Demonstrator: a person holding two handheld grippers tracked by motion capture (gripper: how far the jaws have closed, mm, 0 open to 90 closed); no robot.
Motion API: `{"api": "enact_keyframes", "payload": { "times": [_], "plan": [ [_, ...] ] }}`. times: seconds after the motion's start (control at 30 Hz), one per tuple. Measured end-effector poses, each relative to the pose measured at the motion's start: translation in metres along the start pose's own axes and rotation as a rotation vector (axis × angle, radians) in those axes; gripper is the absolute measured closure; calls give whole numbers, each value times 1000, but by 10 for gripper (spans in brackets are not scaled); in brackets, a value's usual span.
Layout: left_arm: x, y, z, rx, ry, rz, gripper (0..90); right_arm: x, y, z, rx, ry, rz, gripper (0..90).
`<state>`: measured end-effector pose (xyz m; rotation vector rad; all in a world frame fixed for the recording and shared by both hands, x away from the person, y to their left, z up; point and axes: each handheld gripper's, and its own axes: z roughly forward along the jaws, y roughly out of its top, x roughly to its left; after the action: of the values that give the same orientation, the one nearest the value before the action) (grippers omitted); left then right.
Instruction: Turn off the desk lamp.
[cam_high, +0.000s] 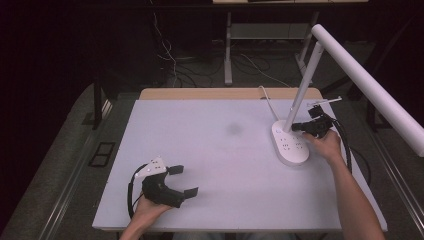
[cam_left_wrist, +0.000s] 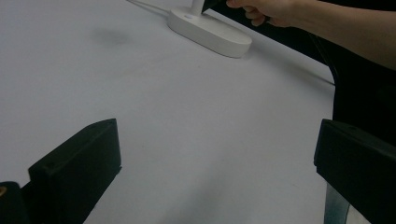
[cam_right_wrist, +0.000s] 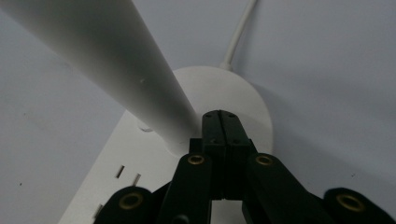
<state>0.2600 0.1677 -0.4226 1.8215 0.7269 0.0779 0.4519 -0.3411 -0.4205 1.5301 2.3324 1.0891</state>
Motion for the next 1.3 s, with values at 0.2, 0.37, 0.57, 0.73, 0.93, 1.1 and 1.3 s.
{"api": "enact_keyframes", "payload": {
  "times": [0.2, 0.37, 0.57, 0.73, 0.93, 1.1, 1.3],
  "plan": [
    [0, 0, -1, -2, -1, 0, 0, 3, 1, 4, -4, 2, 0, 900],
    [1, 0, -1, -7, 4, -4, 0, 5, 4, 1, 6, -23, 2, 900],
    [0, 0, -1, 2, 1, 2, 0, 2, 3, -2, 9, -40, 5, 900],
    [0, 0, 0, 3, 0, 4, 0, -2, 0, -2, 1, -34, 11, 900],
    [0, 0, 1, 4, -1, 4, 0, -1, 0, -2, 6, -41, -1, 900],
    [1, 0, 0, 1, 2, -3, 0, 1, 1, -2, 1, -51, 0, 900],
    [1, 0, -1, -3, 3, -2, 0, 2, 3, -1, 0, -48, 8, 900]
  ]
}}
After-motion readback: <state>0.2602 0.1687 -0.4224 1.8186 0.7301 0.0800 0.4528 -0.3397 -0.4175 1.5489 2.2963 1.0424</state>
